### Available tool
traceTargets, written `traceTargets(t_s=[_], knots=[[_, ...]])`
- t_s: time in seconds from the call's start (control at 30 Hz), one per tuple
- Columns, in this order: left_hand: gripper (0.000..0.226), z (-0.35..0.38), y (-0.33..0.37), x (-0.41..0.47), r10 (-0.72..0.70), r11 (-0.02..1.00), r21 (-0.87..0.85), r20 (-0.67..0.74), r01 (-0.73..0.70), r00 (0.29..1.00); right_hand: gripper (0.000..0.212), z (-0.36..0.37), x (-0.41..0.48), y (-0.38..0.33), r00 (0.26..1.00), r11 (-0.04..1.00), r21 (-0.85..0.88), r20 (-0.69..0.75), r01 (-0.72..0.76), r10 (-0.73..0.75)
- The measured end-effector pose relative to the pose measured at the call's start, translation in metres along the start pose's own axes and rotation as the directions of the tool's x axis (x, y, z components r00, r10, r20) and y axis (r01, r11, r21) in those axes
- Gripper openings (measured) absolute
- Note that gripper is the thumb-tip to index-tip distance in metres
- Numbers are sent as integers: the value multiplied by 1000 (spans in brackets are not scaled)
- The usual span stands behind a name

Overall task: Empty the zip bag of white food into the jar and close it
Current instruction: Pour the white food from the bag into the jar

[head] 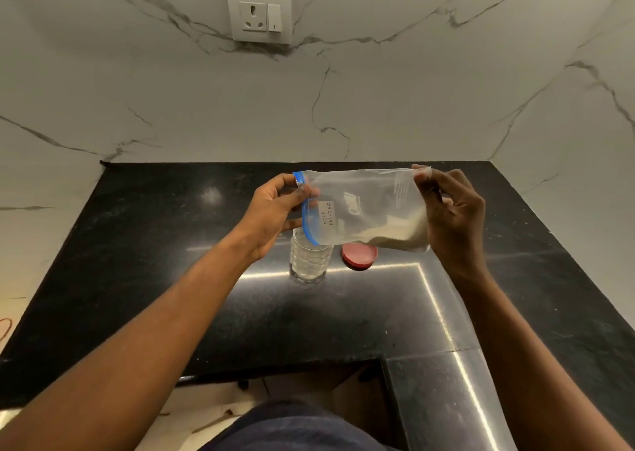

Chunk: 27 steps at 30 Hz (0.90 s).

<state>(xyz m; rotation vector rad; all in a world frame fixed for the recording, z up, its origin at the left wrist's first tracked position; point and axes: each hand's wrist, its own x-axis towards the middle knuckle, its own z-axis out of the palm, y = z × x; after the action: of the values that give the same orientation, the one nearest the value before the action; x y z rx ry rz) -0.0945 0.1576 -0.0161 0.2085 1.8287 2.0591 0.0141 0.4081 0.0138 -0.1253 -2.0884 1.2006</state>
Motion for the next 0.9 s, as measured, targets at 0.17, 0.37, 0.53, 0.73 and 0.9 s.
traceTargets(t_s=[0.17, 0.37, 0.53, 0.73, 0.9], knots=[[34, -8, -9, 3, -39, 999, -30, -67, 37, 997, 19, 9, 3, -12, 981, 977, -103, 70, 185, -179], [20, -15, -18, 5, -26, 997, -71, -97, 19, 995, 20, 20, 8, -23, 917, 877, -268, 124, 398, -378], [17, -18, -23, 5, -15, 996, -86, -96, 7, 995, 20, 23, 10, -21, 903, 856, -289, 132, 429, -408], [27, -23, -24, 8, -12, 996, -92, -78, 5, 997, 20, 24, 14, -20, 899, 857, -269, 133, 438, -418], [31, -24, -24, 10, -4, 996, -93, -68, -2, 998, 18, 24, 18, -22, 894, 856, -258, 135, 448, -428]])
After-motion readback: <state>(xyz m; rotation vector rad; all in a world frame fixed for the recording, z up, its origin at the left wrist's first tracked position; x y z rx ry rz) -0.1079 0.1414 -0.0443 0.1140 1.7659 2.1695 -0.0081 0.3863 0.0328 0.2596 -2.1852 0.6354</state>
